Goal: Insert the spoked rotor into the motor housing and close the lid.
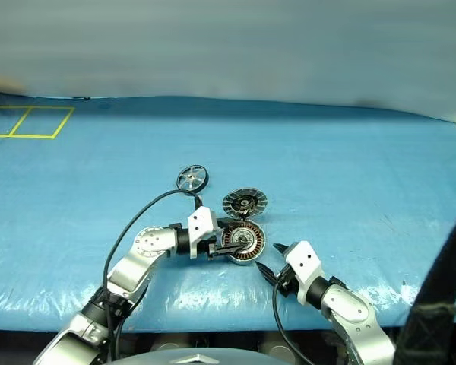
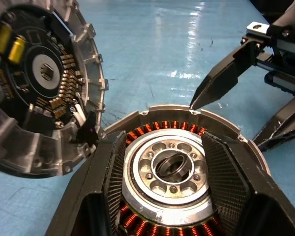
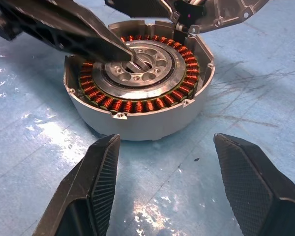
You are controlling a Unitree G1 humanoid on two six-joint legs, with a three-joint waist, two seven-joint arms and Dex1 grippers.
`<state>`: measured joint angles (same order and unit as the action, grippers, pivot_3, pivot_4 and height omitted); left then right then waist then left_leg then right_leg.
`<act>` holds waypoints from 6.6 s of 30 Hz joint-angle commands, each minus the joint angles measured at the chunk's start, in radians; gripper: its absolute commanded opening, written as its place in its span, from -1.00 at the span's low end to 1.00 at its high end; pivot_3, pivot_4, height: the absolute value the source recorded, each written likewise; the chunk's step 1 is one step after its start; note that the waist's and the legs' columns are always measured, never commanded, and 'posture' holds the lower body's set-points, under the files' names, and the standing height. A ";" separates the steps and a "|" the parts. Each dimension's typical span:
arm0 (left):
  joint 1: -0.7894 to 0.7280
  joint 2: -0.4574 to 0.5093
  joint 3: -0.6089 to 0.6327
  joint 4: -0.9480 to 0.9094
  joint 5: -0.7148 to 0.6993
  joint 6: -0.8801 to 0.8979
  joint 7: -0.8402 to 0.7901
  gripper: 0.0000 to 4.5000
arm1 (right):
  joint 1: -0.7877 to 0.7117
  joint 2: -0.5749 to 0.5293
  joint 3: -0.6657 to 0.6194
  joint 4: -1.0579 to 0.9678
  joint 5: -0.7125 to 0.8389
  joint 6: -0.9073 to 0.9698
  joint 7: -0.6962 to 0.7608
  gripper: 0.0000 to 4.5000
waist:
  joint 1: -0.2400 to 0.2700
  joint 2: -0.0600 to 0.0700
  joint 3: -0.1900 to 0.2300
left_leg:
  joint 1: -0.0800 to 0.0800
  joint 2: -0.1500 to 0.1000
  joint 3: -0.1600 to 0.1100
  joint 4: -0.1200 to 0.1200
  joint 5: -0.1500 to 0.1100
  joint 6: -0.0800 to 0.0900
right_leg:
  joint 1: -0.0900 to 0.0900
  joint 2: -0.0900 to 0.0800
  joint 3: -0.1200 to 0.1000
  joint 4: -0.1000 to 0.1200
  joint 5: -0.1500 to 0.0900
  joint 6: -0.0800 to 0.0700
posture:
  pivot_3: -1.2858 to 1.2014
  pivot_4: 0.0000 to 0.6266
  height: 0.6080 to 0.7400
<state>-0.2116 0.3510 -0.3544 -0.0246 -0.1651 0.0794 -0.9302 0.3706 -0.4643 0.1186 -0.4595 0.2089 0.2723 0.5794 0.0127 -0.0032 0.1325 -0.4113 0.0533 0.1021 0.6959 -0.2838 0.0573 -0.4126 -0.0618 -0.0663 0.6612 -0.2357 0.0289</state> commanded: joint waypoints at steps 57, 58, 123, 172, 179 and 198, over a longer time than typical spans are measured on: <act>0.298 0.084 0.165 -0.067 -0.105 -0.130 0.018 0.18 | -0.310 0.149 -0.038 0.070 0.283 0.114 0.060 -0.99 | 0.000 0.003 0.002 | 0.000 -0.001 0.001 -0.002 -0.001 0.001 | -0.001 -0.002 -0.001 0.000 -0.001 -0.003 | 0.03 -0.52 1.00; 0.297 0.083 0.165 -0.072 -0.105 -0.126 0.019 0.18 | -0.309 0.136 -0.023 0.075 0.260 0.112 0.060 -0.99 | 0.000 0.003 0.002 | 0.000 -0.001 0.001 -0.002 -0.001 0.001 | -0.001 -0.002 -0.001 -0.001 -0.001 -0.003 | 0.03 -0.52 1.00; 0.294 0.085 0.131 -0.136 -0.069 -0.036 0.079 0.18 | -0.318 0.017 0.161 0.169 -0.049 0.056 0.084 -0.99 | -0.004 0.002 0.002 | 0.001 -0.001 0.001 -0.004 0.000 0.000 | -0.001 -0.003 -0.002 -0.001 -0.003 -0.002 | 0.03 -0.52 1.00; -0.492 0.165 0.187 0.404 0.085 0.256 0.134 0.18 | -0.249 -0.012 0.174 -0.068 -0.109 -0.015 0.032 -0.99 | 0.001 -0.008 0.009 | -0.001 -0.006 0.000 -0.004 0.004 -0.007 | -0.001 0.000 -0.002 -0.001 0.000 0.007 | 0.03 -0.52 1.00; -0.535 0.177 0.127 0.567 0.183 0.119 0.084 0.18 | -0.239 -0.013 0.178 -0.074 -0.110 -0.017 0.030 -0.99 | -0.001 -0.009 0.009 | -0.001 -0.007 0.000 -0.004 0.004 -0.007 | -0.001 0.000 -0.002 -0.001 0.000 0.006 | 0.03 -0.52 1.00; -0.586 0.142 0.106 0.672 0.256 0.011 0.024 0.97 | -0.206 -0.016 0.191 -0.083 -0.148 -0.002 0.015 -1.00 | 0.000 -0.010 0.010 | -0.002 -0.007 0.000 0.000 0.003 -0.005 | -0.001 0.000 -0.002 0.000 0.001 0.006 | 0.03 -0.52 1.00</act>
<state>-0.7952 0.4864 -0.2636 0.6917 0.1051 0.1018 -0.8890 0.1649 -0.4801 0.3095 -0.4944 0.0595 0.2720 0.5972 0.0127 -0.0130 0.1425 -0.4131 0.0464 0.1024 0.6959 -0.2807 0.0519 -0.4133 -0.0622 -0.0682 0.6615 -0.2349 0.0353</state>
